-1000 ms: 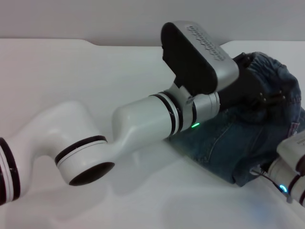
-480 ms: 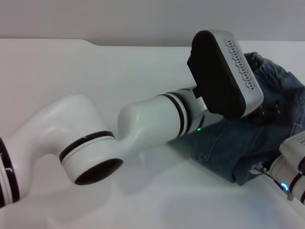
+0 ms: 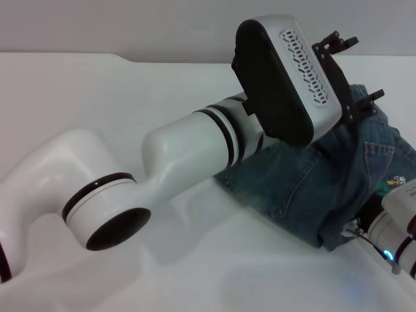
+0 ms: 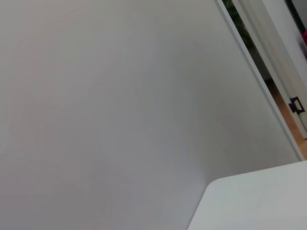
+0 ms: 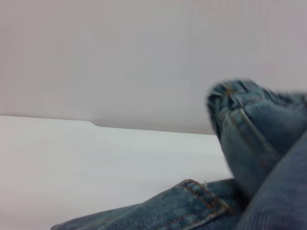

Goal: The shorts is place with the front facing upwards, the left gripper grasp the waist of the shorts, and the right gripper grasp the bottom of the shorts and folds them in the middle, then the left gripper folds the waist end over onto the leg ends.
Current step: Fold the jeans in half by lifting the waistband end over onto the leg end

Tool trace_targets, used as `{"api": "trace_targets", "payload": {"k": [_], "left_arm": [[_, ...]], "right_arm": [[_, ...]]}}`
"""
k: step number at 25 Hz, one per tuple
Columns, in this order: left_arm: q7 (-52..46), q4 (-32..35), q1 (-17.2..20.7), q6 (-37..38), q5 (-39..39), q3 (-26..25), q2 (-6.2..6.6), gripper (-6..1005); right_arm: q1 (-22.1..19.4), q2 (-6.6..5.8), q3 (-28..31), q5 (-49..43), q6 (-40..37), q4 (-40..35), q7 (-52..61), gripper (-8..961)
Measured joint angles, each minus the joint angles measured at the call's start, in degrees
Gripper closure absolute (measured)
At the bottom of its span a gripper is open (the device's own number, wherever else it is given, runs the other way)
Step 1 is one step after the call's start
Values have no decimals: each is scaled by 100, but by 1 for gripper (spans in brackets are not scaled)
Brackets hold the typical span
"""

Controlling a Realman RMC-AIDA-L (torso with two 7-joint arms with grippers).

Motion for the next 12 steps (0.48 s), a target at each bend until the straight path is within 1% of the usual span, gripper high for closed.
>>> {"api": "trace_targets", "payload": {"k": [4,7,8,9,12], "left_arm": [[41,-8,48,32,-7,-27,-3,163],[-1,-188,215,10,-45,-151,4,163],[-30,-363,436,33,-54,-259,8,163],[-30,-363,436,33,-54,-259,8,162],[-33,-557,736,118,-55,-323,24,162]], "right_arm": [[-29,0,0,0,0,51,-4,952],[-223,1,127,22,52,215,-297,953],[-458,7,435,21,166,354,-583,953],[-458,7,435,21,166,354,-583,953],[-821,-10,969,9,254,530,-669,953]]}}
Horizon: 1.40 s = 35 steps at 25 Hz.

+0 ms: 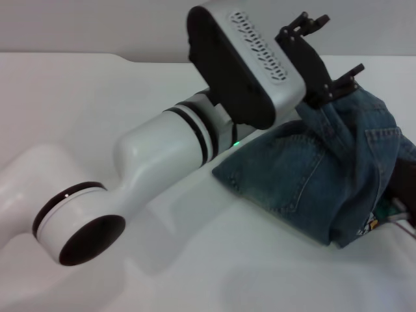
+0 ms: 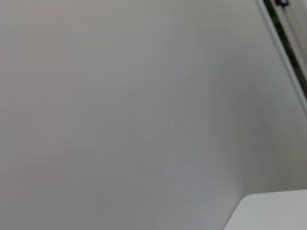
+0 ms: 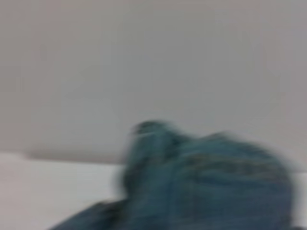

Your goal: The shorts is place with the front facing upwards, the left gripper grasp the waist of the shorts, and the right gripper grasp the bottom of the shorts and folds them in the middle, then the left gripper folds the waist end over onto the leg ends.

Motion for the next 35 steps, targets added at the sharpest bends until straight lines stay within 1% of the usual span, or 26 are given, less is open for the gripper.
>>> {"api": "trace_targets", "payload": {"k": [1,3,6,8,11,12,15,17,19,21,22,23,25,27,30,32,33,34,35], "left_arm": [[4,-40,81,12,1,-22,1,162],[5,-40,107,12,1,-27,3,163],[-4,-40,137,12,0,-30,6,164],[-14,-47,196,20,-1,-30,5,165],[-166,-71,335,146,-27,-69,-12,166],[-258,-68,401,227,-50,-90,-16,166],[-643,80,595,648,-255,-138,-5,166],[-773,217,658,782,-368,-163,1,166],[-869,411,724,921,-430,-164,4,166],[-921,569,777,1048,-442,-144,-1,166],[-987,693,812,1127,-445,-121,-9,166],[-1064,751,813,1147,-446,-103,-12,166],[-1261,872,780,1155,-446,-43,-14,166],[-1416,976,716,1158,-446,0,-13,166],[-1490,1051,687,1168,-446,11,-14,165],[-1498,1066,680,1195,-446,28,-22,165],[-1498,1074,677,1210,-446,38,-21,165],[-1499,1091,671,1250,-446,57,-20,165],[-1499,1110,662,1278,-446,70,-19,165]], "right_arm": [[-108,3,146,-2,7,61,-1,953],[-273,17,380,-13,16,139,0,953],[-380,32,643,-19,49,122,0,953],[-410,37,702,-19,79,114,-1,953],[-585,24,916,-56,407,216,0,953],[-585,24,916,-56,407,216,0,953],[-810,17,1085,-367,448,609,-1,952],[-920,31,1390,-793,433,833,0,952],[-989,21,1567,-1010,341,1061,25,952],[-1061,-24,1520,-1160,-160,1544,191,952],[-1086,-40,1379,-1527,-1029,2189,439,952],[-1086,-40,1379,-1527,-1029,2189,439,952],[-1033,-20,1200,-1991,-1893,2662,673,952],[-892,-38,958,-2217,-2380,2897,950,952],[-634,-142,703,-2460,-2504,2970,1491,952],[-491,-223,592,-2839,-2584,3033,1975,952],[-453,-245,552,-3122,-2635,3101,2237,952],[-453,-239,548,-3363,-2663,3174,2377,952],[-478,-198,559,-3647,-2684,3275,2495,952]]}}
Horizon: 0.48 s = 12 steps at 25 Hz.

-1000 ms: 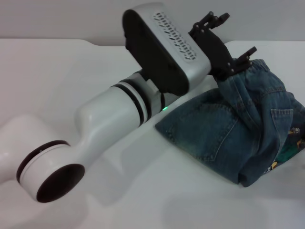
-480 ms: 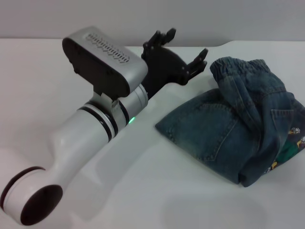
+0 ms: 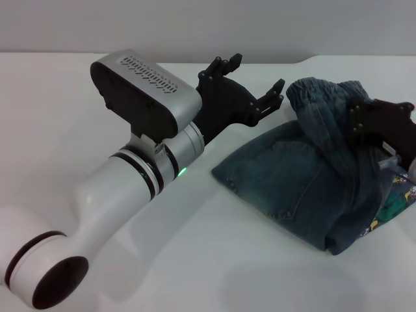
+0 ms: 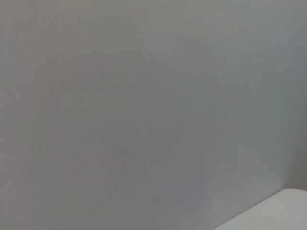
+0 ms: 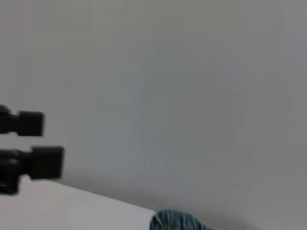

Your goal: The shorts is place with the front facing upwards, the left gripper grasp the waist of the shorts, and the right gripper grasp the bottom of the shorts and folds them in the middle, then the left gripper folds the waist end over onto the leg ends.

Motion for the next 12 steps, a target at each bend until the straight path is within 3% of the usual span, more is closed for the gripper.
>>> {"api": "trace_targets", "payload": {"k": [1,3,12], "left_arm": [[-3,40,-26,11,0,17,2,165],[-14,81,-63,15,0,38,2,165],[-319,376,-399,3,2,214,-1,165]], "right_arm": [[-95,118,106,-408,7,123,-2,952],[-130,190,160,-698,30,179,-36,952],[232,177,-302,-806,65,126,90,952]]}}
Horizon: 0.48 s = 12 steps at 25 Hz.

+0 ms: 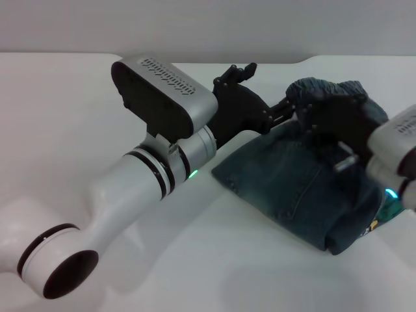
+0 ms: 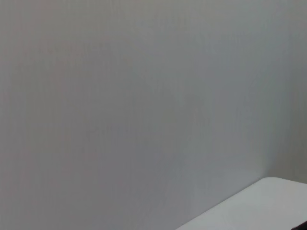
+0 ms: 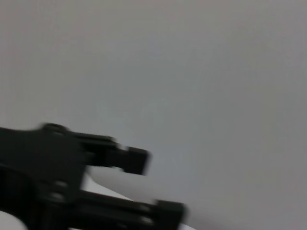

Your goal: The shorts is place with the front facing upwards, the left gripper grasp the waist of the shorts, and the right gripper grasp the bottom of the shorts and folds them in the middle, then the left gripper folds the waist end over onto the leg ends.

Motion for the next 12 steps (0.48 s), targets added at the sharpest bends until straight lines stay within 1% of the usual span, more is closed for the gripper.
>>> {"api": "trace_targets", "payload": {"k": [1,3,6,7,8,9,10,11,12], "left_arm": [[-15,16,-25,4,3,3,1,165],[35,53,40,86,3,-316,-8,165],[35,53,40,86,3,-316,-8,165],[39,83,89,176,7,-477,-16,165],[-3,312,275,737,-23,-1044,1,165],[-13,390,352,937,-54,-1212,12,165],[-13,390,352,937,-54,-1212,12,165],[-15,437,457,1133,-86,-1419,18,165],[-15,463,509,1206,-88,-1512,18,165]], "right_arm": [[69,0,-63,1,1,-35,76,952],[184,-3,-160,0,-1,-112,221,952],[258,3,-279,3,-9,-202,283,952],[262,4,-312,11,-13,-233,288,952],[265,8,-336,18,-13,-265,292,952],[268,10,-354,25,-20,-313,299,952],[281,12,-357,29,-26,-357,313,952],[310,14,-361,31,-31,-422,346,952],[352,14,-361,34,-32,-489,397,953]]}}
